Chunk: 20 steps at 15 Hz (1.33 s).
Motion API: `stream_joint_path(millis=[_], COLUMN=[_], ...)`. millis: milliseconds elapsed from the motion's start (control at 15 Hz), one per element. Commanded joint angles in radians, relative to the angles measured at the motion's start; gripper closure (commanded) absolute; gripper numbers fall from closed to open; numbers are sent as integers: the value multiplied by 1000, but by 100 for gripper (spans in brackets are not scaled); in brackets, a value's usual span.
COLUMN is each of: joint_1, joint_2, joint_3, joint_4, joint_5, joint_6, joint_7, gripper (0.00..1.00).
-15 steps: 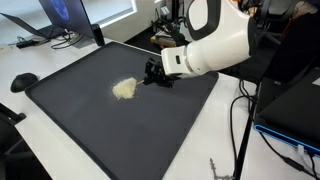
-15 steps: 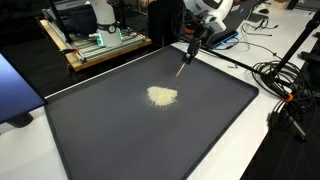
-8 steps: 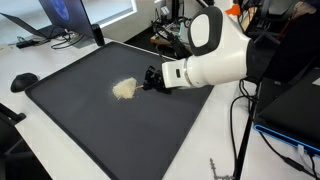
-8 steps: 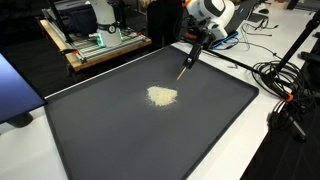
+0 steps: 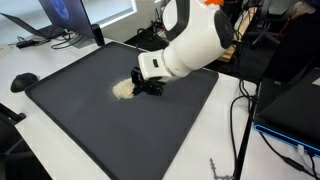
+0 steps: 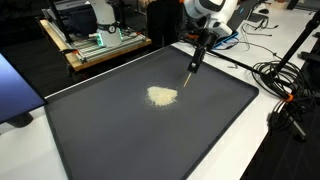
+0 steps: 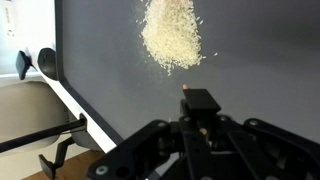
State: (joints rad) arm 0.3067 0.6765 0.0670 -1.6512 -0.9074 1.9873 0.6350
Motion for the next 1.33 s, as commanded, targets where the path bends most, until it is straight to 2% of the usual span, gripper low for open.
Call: stream_joint_path(millis=[0, 267, 800, 1267], joint_1=[-96, -164, -246, -305], joint_2=[-121, -213, -384, -419], joint_3=[16, -10, -58, -75], joint_4=[-136, -243, -422, -477], joint_5=[77, 197, 413, 606], joint_6=[179, 316, 469, 504], joint_7=[-63, -147, -355, -570], gripper=[97, 97, 97, 97])
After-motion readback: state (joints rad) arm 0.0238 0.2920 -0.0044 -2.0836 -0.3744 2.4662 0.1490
